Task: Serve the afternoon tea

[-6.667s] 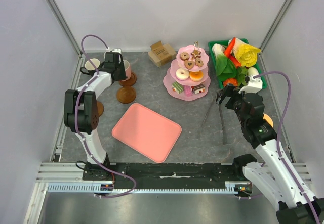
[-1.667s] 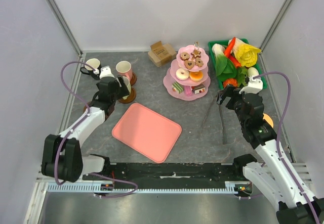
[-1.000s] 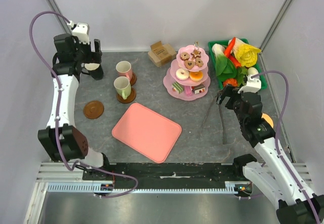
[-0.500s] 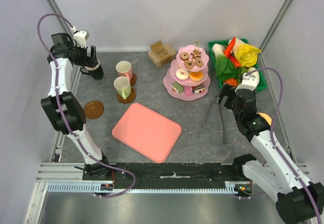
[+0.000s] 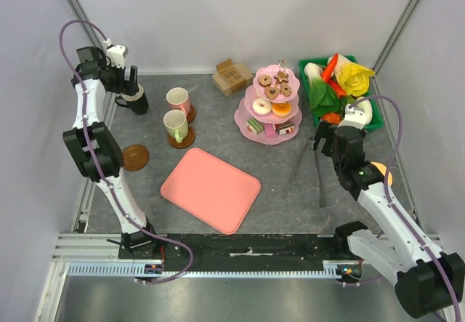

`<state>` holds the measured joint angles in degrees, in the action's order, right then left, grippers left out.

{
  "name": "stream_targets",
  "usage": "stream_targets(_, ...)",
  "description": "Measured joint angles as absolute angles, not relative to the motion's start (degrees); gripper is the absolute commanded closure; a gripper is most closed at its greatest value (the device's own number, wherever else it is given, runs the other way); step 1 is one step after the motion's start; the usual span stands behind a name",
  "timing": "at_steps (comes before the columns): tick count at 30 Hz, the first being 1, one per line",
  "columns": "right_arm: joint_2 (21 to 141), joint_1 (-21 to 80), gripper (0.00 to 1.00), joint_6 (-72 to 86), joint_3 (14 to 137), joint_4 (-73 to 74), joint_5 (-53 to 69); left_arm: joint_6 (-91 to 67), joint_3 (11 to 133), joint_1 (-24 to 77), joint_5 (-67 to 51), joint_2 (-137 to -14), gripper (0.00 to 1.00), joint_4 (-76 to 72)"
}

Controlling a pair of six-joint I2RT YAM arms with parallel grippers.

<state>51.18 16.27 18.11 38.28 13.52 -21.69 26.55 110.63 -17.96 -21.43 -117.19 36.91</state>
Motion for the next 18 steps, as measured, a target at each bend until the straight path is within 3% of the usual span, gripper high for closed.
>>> stream_targets(18, 53.58, 16.27, 0.02, 17.45, 38.33, 14.41, -24.51, 26.48, 116.25, -18.20, -23.14, -126.45, 0.01, 40.77)
